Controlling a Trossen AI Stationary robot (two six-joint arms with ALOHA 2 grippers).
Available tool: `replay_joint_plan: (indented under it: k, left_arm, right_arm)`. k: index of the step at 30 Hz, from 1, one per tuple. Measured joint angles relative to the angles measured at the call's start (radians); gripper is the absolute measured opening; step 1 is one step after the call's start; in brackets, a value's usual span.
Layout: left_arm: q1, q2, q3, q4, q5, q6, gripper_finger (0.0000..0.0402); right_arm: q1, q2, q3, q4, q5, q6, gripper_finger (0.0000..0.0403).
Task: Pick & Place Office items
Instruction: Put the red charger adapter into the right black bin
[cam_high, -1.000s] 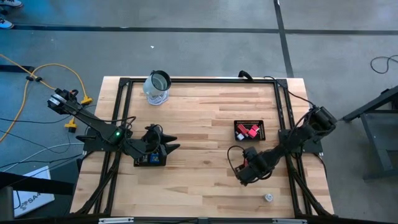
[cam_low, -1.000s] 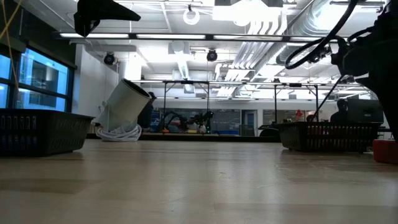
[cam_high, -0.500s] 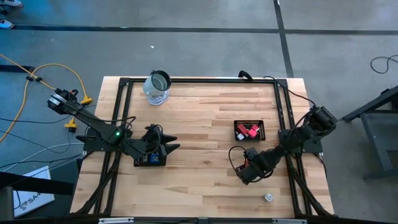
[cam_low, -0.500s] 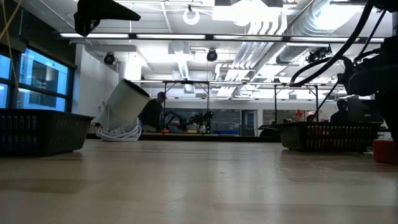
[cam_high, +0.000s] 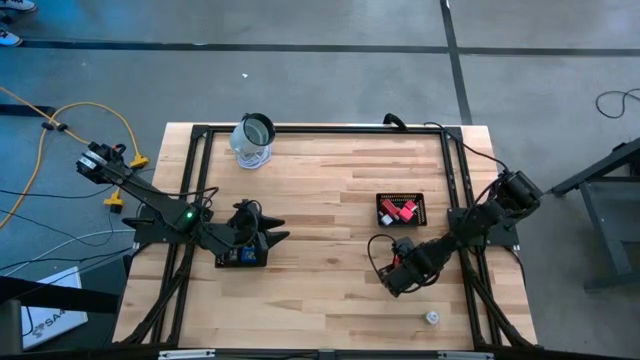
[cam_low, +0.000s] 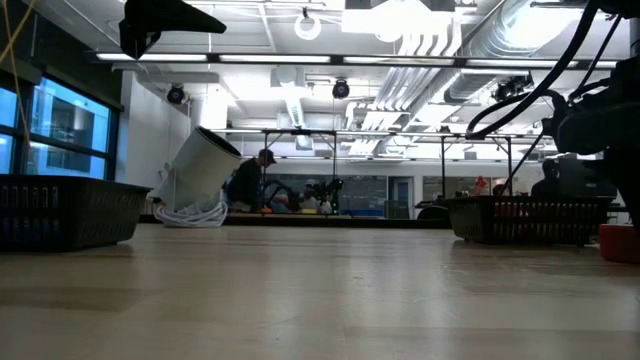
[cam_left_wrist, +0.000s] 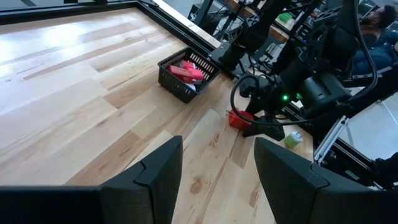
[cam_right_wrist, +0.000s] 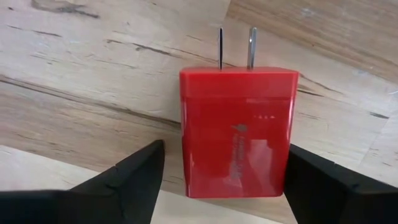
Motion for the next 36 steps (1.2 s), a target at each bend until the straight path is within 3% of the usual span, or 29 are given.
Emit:
replay_joint_plan:
  k: [23, 36]
  left_arm:
    - [0.0, 0.0, 0.0, 0.0, 0.0, 0.0, 0.0194]
    - [0.0, 0.0, 0.0, 0.0, 0.0, 0.0, 0.0194]
  right_arm:
    - [0.0, -0.001, 0.0, 0.004, -0.001, 0.004, 0.0211]
    - [0.0, -0.004, 0.0, 0.007, 0.0, 0.004, 0.0206]
